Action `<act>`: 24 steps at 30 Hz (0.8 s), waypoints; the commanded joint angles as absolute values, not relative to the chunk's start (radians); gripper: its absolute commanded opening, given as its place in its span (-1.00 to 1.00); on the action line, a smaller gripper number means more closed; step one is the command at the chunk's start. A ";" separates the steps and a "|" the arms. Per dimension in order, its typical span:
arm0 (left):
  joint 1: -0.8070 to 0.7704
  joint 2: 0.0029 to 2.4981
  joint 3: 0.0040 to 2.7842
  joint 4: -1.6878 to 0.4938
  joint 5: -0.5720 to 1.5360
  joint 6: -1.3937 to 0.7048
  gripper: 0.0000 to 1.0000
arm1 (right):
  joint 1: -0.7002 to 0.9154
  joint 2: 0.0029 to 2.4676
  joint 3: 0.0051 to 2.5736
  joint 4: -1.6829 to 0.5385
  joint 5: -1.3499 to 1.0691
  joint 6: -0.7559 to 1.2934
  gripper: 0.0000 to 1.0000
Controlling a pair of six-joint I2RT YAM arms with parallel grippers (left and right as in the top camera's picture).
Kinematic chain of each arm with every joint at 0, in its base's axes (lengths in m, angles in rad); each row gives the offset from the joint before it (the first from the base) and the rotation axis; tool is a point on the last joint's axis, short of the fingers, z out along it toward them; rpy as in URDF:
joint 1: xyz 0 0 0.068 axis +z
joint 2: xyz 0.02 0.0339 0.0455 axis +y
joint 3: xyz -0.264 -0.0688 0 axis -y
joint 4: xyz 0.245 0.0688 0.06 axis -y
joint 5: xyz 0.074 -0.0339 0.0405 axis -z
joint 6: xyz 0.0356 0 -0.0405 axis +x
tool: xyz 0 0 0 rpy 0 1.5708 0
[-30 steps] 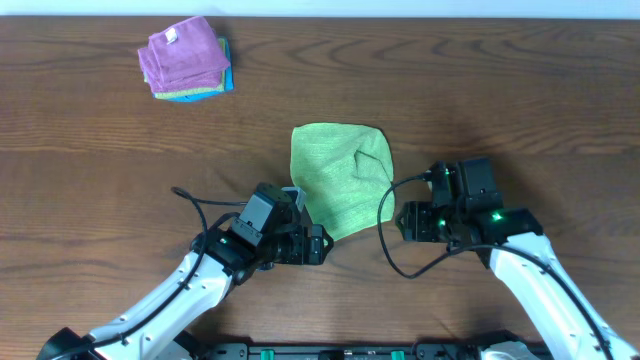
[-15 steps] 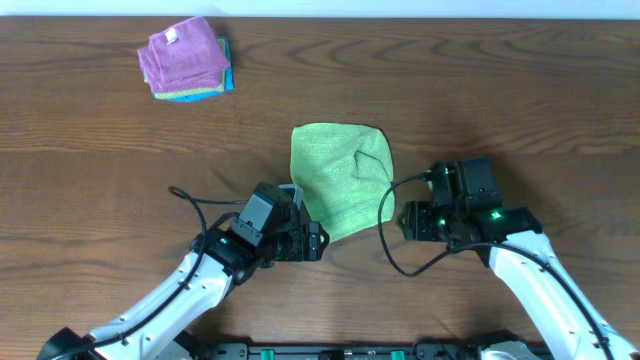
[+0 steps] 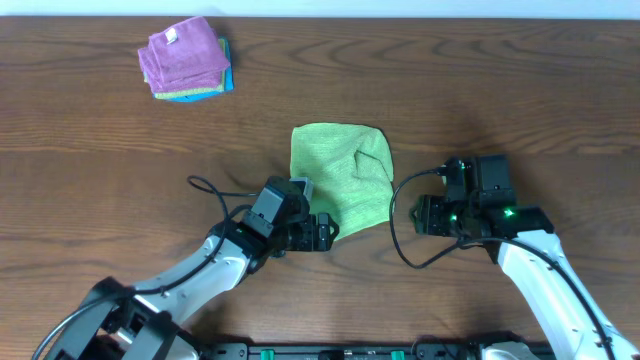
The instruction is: Fold the cloth
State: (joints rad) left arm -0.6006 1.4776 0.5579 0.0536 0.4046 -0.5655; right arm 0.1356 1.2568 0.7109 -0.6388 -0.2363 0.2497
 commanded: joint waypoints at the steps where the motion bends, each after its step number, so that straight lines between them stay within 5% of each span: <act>1: -0.599 1.510 0.558 0.079 0.443 -0.562 0.75 | 0.125 1.257 0.706 -0.638 -0.244 0.226 0.22; 9: -0.576 1.555 0.558 0.091 0.472 -0.566 0.75 | 0.123 1.257 0.706 -0.635 -0.243 0.223 0.21; 24: -0.576 1.679 0.558 0.140 0.520 -0.614 0.40 | -0.022 1.257 0.706 -0.602 -0.271 0.223 0.15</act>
